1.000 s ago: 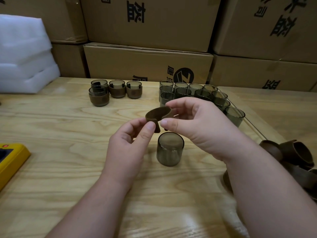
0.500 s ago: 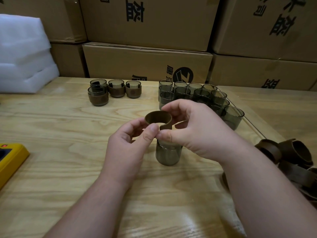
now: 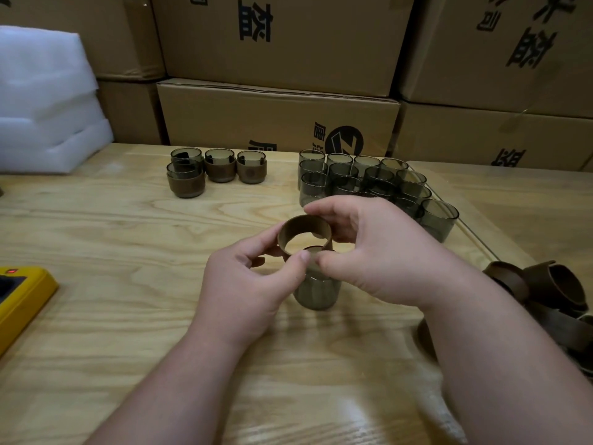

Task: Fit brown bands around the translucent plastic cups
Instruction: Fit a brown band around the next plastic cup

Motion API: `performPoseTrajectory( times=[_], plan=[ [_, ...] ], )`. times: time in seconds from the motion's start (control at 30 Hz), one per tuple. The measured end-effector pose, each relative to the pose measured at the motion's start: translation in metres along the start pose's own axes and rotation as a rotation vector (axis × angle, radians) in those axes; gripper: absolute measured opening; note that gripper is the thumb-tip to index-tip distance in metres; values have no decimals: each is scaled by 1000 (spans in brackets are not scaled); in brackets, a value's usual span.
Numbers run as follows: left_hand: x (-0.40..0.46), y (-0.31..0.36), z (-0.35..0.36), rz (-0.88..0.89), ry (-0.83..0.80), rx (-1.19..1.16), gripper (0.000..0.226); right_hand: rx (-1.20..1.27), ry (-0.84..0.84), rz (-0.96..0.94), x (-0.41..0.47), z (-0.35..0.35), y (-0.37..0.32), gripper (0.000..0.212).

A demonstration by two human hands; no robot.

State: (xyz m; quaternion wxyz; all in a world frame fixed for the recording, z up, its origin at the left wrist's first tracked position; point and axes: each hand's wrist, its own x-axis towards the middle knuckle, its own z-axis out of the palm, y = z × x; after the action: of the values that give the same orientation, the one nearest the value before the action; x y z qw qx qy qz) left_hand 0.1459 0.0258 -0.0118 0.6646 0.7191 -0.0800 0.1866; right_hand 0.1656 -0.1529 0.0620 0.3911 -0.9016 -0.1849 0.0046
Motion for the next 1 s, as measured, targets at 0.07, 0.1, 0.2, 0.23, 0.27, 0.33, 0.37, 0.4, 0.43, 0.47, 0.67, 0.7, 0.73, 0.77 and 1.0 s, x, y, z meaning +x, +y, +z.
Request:
performPoseTrajectory(
  times=[0.07, 0.1, 0.2, 0.23, 0.27, 0.33, 0.37, 0.4, 0.43, 0.47, 0.67, 0.7, 0.73, 0.77, 1.0],
  plan=[
    [0, -1, 1, 2, -27, 31, 33, 4, -22, 25, 0, -1, 1, 67],
    [-1, -1, 1, 0, -43, 51, 32, -4, -32, 37, -1, -1, 2, 66],
    [-2, -1, 2, -20, -84, 74, 33, -47, -50, 77, -1, -1, 2, 64],
    [-2, -2, 2, -29, -92, 75, 35, -68, -55, 86, 0, -1, 1, 62],
    [-2, -2, 3, -37, -99, 77, 38, -85, -61, 95, 0, -1, 0, 60],
    [-2, -2, 3, -47, -112, 87, 42, -102, -69, 109, 0, 0, -1, 57],
    [-2, -2, 3, -51, -116, 91, 43, -104, -68, 112, 1, 0, -1, 57],
    [-2, -2, 3, -56, -118, 92, 43, -103, -67, 115, 1, 0, -1, 56],
    [-2, -2, 3, -60, -120, 94, 43, -100, -66, 117, 1, 0, -1, 56],
    [-2, -2, 3, -64, -123, 97, 43, -97, -68, 122, 1, -1, -1, 55],
    [-4, 0, 2, -99, -136, 149, 56, -78, -95, 166, 0, -2, 3, 48],
    [-3, 0, 2, -101, -139, 156, 55, -71, -97, 175, 1, -2, 3, 48],
    [-3, 0, 3, -104, -146, 162, 52, -64, -101, 182, 1, -2, 4, 48],
    [-3, 0, 3, -106, -154, 165, 48, -56, -104, 188, 2, -2, 4, 48],
    [-2, -1, 2, -111, -185, 139, 37, -91, -182, 210, 0, -6, 6, 54]
  ],
)
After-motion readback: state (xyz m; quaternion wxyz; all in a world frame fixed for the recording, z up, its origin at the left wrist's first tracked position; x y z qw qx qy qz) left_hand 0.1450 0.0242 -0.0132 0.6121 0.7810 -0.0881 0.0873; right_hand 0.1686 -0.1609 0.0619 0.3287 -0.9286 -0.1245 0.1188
